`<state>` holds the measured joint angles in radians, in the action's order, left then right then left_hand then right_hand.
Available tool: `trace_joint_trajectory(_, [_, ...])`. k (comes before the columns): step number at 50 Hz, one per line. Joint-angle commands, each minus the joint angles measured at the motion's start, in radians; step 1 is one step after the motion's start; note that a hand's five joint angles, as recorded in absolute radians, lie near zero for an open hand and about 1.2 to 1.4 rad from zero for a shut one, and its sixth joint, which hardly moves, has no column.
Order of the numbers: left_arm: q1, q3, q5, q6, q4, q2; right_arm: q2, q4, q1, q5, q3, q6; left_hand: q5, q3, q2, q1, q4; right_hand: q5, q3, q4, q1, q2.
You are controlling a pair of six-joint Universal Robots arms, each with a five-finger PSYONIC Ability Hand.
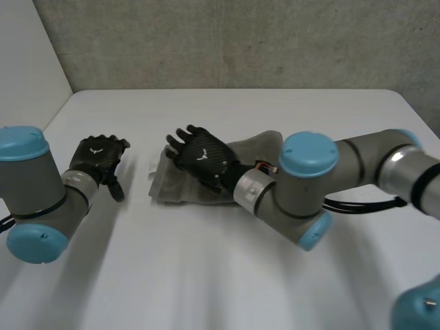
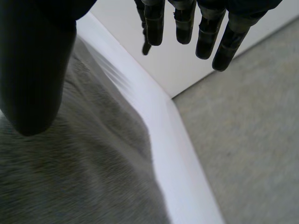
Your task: Fold the towel.
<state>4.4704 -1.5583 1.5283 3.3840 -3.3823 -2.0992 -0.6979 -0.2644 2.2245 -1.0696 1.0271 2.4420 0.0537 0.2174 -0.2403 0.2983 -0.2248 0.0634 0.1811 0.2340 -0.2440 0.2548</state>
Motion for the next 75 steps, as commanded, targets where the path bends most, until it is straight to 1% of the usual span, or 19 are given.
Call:
trace_joint_trajectory(1, [-0.079, 0.026, 0.0, -0.041, 0.0, 0.025, -0.155, 0.105, -0.111, 0.004, 0.165, 0.275, -0.054, -0.043, 0.066, -0.124, 0.05, -0.063, -0.007, -0.059, 0.069, -0.08])
trace_joint_trajectory(3, [-0.097, 0.03, -0.002, -0.063, 0.0, 0.025, -0.208, 0.138, -0.176, 0.016, 0.235, 0.4, -0.054, -0.043, 0.066, -0.124, 0.05, -0.063, -0.007, -0.059, 0.069, -0.08])
trace_joint_trajectory(6, [-0.134, 0.052, 0.0, -0.114, 0.0, 0.025, -0.244, 0.145, -0.242, 0.017, 0.306, 0.466, -0.054, -0.043, 0.066, -0.124, 0.05, -0.063, -0.007, -0.059, 0.069, -0.08])
trace_joint_trajectory(8, [-0.155, 0.067, -0.002, -0.158, 0.001, 0.021, -0.264, 0.145, -0.277, 0.019, 0.347, 0.476, -0.054, -0.043, 0.066, -0.124, 0.05, -0.063, -0.007, -0.059, 0.069, -0.08])
trace_joint_trajectory(16, [-0.2, 0.078, 0.003, -0.178, 0.0, -0.002, -0.296, 0.123, -0.394, 0.013, 0.468, 0.479, -0.054, -0.043, 0.066, -0.124, 0.05, -0.041, -0.007, -0.059, 0.047, -0.058])
trace_joint_trajectory(21, [-0.206, 0.066, 0.006, -0.181, 0.0, -0.004, -0.287, 0.076, -0.41, 0.01, 0.482, 0.485, -0.054, -0.043, 0.066, -0.124, 0.05, 0.155, -0.007, -0.059, -0.149, 0.138])
trace_joint_trajectory(23, [-0.206, 0.063, 0.006, -0.183, 0.0, -0.002, -0.266, 0.057, -0.414, 0.011, 0.485, 0.488, -0.054, -0.043, 0.066, -0.124, 0.05, 0.331, -0.007, -0.059, -0.325, 0.314])
trace_joint_trajectory(30, [-0.208, 0.052, 0.007, -0.186, -0.002, -0.004, -0.203, 0.054, -0.414, 0.014, 0.475, 0.483, -0.054, -0.043, 0.066, -0.124, 0.05, 0.393, -0.007, -0.059, -0.387, 0.376])
trace_joint_trajectory(33, [-0.208, 0.05, 0.007, -0.186, 0.0, -0.004, -0.187, 0.053, -0.416, 0.013, 0.468, 0.473, -0.054, -0.043, 0.066, -0.124, 0.05, 0.543, -0.007, -0.059, -0.537, 0.526])
trace_joint_trajectory(35, [-0.208, 0.049, 0.007, -0.186, 0.0, -0.004, -0.183, 0.042, -0.417, 0.014, 0.467, 0.473, -0.054, -0.043, 0.066, -0.124, 0.05, 0.756, -0.007, -0.059, -0.75, 0.739])
trace_joint_trajectory(36, [-0.208, 0.046, 0.007, -0.186, -0.002, -0.004, -0.183, 0.042, -0.417, 0.014, 0.467, 0.473, -0.054, -0.043, 0.066, -0.124, 0.05, 0.757, -0.007, -0.059, -0.751, 0.74])
trace_joint_trajectory(38, [-0.208, 0.043, 0.007, -0.187, -0.002, -0.002, -0.181, 0.025, -0.419, 0.011, 0.47, 0.471, -0.054, -0.043, 0.066, -0.124, 0.05, 0.973, -0.007, -0.059, -0.967, 0.956])
trace_joint_trajectory(39, [-0.208, 0.04, 0.007, -0.189, -0.003, -0.002, -0.181, 0.025, -0.419, 0.011, 0.47, 0.471, -0.054, -0.043, 0.066, -0.124, 0.05, 0.974, -0.007, -0.059, -0.968, 0.958])
trace_joint_trajectory(40, [-0.208, 0.04, 0.007, -0.189, -0.003, -0.002, -0.181, 0.022, -0.42, 0.011, 0.47, 0.469, -0.054, -0.043, 0.066, -0.124, 0.05, 1.137, -0.007, -0.059, -1.131, 1.12])
trace_joint_trajectory(50, [-0.208, 0.034, 0.009, -0.189, -0.003, 0.007, -0.215, 0.03, -0.459, 0.033, 0.492, 0.456, -0.054, -0.043, 0.066, -0.124, 0.05, 1.158, -0.007, -0.059, -1.152, 1.141])
trace_joint_trajectory(60, [-0.206, 0.003, 0.007, -0.189, -0.006, 0.018, -0.364, 0.073, -0.514, 0.096, 0.625, 0.379, -0.054, -0.043, 0.066, -0.124, 0.05, 1.158, -0.007, -0.059, -1.152, 1.141])
trace_joint_trajectory(67, [-0.206, -0.005, 0.007, -0.189, -0.008, 0.033, -0.489, 0.151, -0.704, 0.125, 0.711, 0.157, -0.054, -0.043, 0.066, -0.124, 0.05, 1.158, -0.007, -0.059, -1.152, 1.141])
trace_joint_trajectory(70, [-0.208, -0.005, 0.007, -0.187, -0.008, 0.041, -0.526, 0.189, -0.729, 0.129, 0.702, 0.089, -0.054, -0.043, 0.066, -0.124, 0.05, 1.158, -0.007, -0.059, -1.152, 1.141])
trace_joint_trajectory(75, [-0.209, -0.008, 0.009, -0.189, -0.008, 0.045, -0.572, 0.214, -0.721, 0.135, 0.667, 0.081, -0.054, -0.043, 0.066, -0.124, 0.05, 1.158, -0.007, -0.059, -1.152, 1.141])
